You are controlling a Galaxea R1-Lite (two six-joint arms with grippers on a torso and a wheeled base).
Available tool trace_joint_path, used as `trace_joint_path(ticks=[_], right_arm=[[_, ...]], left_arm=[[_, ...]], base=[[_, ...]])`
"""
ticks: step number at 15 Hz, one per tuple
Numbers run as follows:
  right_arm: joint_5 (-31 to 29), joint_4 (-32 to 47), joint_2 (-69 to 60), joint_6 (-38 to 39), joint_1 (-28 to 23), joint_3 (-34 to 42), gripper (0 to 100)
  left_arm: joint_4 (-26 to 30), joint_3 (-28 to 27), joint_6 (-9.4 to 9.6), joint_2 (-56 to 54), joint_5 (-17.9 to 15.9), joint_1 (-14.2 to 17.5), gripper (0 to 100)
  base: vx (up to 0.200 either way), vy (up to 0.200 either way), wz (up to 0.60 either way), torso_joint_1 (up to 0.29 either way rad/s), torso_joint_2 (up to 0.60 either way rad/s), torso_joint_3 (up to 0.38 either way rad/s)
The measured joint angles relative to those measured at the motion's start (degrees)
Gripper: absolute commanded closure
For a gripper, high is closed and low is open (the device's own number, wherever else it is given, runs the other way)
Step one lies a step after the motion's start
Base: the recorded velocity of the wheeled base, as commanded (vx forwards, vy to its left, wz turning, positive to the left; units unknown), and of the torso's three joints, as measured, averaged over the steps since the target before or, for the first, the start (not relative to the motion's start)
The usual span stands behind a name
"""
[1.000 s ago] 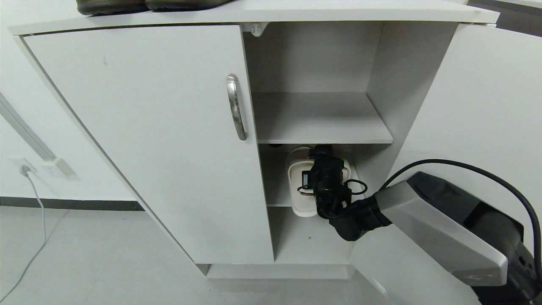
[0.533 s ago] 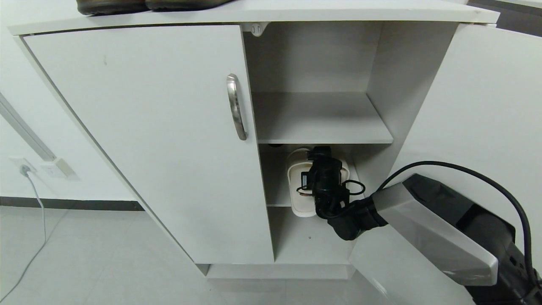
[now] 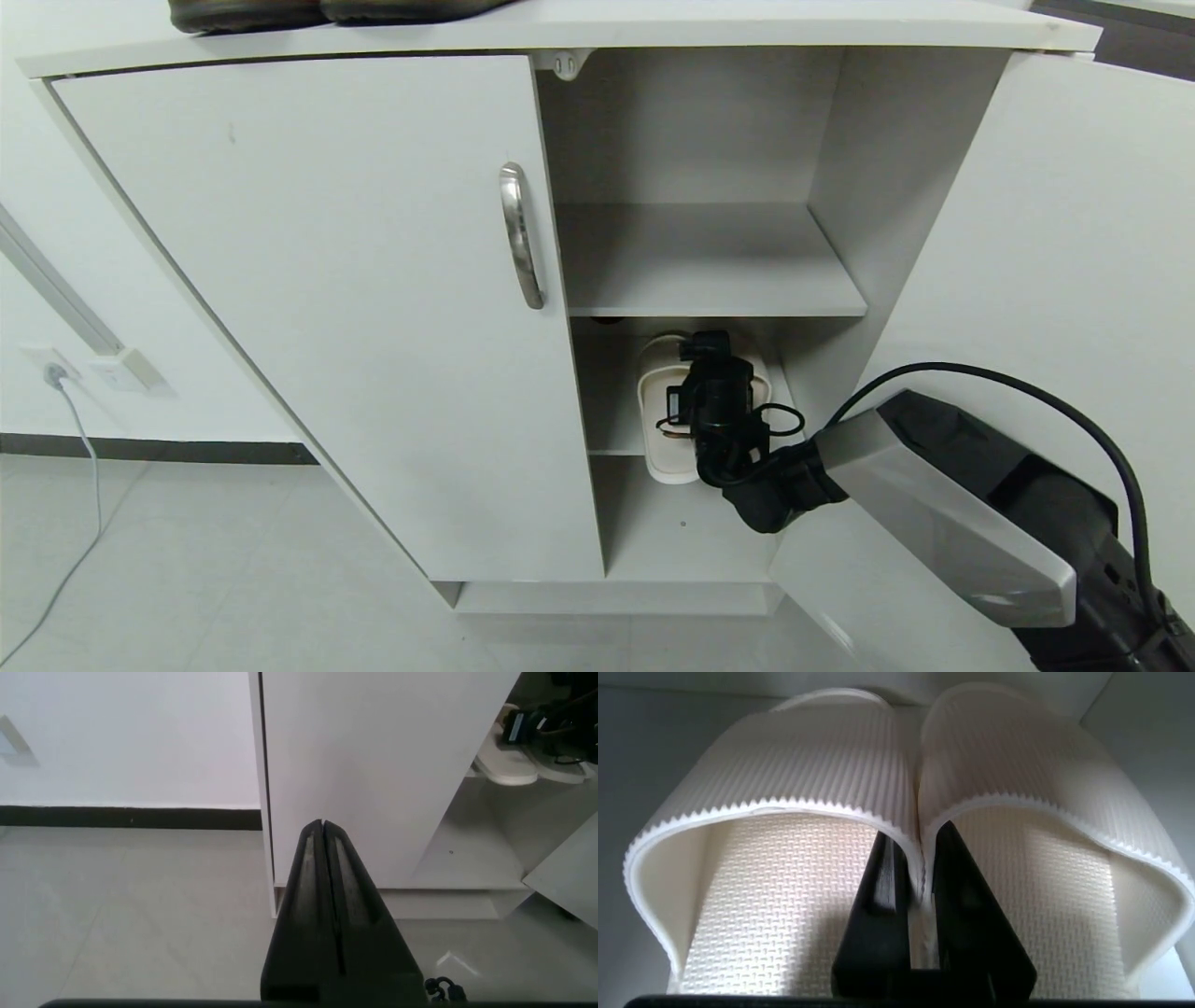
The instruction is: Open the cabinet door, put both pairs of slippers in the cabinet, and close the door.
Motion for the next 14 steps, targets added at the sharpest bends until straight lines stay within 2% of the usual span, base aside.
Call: trace_joint_path(ticks=[5,6,11,14], right_arm=[[-0.07,-0.06,0.57,0.18,0.0,-0.35,100],[-0.07,-0.06,0.6,0.24,0.0,-0.4,0],[-0.3,-0.2,0.6,0.33,0.05,0.22,0],[-0.55,-0.91,-0.94,0.49,0.46,3.83,0]], left_arm=[[-0.05,0.0,0.02,0.0,0.0,0.0,100],[-0.02,0.0,0.05,0.0,0.0,0.0,100],[-0.05,0.0,0.07,0.0,0.09,0.0,100],[-0.02,0.0,0.07,0.0,0.09,-0.02,100]], base=[[0.0,0.0,0.0,0.0,0.0,0.0],[0.0,0.0,0.0,0.0,0.0,0.0],[0.0,0.0,0.0,0.0,0.0,0.0],[0.0,0.0,0.0,0.0,0.0,0.0]])
